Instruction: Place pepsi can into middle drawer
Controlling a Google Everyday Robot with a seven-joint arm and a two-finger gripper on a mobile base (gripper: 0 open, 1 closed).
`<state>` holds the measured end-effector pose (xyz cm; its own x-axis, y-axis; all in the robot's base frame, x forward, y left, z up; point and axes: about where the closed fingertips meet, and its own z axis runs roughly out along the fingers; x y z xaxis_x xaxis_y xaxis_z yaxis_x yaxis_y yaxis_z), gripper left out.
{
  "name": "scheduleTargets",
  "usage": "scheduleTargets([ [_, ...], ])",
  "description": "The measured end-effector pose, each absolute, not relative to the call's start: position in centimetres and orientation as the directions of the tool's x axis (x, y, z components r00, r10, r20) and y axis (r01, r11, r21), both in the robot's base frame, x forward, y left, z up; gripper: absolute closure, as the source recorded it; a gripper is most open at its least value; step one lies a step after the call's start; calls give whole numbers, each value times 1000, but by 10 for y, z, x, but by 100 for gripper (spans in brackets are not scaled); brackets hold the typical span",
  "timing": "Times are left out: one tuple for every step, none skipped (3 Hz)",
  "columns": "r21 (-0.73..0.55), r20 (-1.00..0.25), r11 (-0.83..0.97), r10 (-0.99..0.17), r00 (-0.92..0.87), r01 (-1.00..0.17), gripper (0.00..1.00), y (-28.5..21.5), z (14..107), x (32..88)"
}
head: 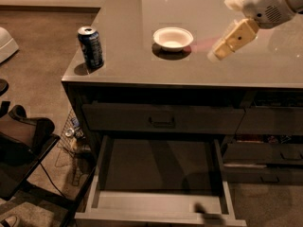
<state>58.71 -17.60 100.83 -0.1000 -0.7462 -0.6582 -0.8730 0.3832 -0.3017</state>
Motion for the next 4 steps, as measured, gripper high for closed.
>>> scheduleTargets([
  [-296,-754,498,-645,-120,-815,0,-156,1027,588],
  [-261,-774,548,-611,-167,-794,0,-142,1007,591],
  [-251,-783,551,-599,-168,-796,0,-137,1006,592],
  [-193,-858,533,-499,-122,-824,0,-90,978,634],
])
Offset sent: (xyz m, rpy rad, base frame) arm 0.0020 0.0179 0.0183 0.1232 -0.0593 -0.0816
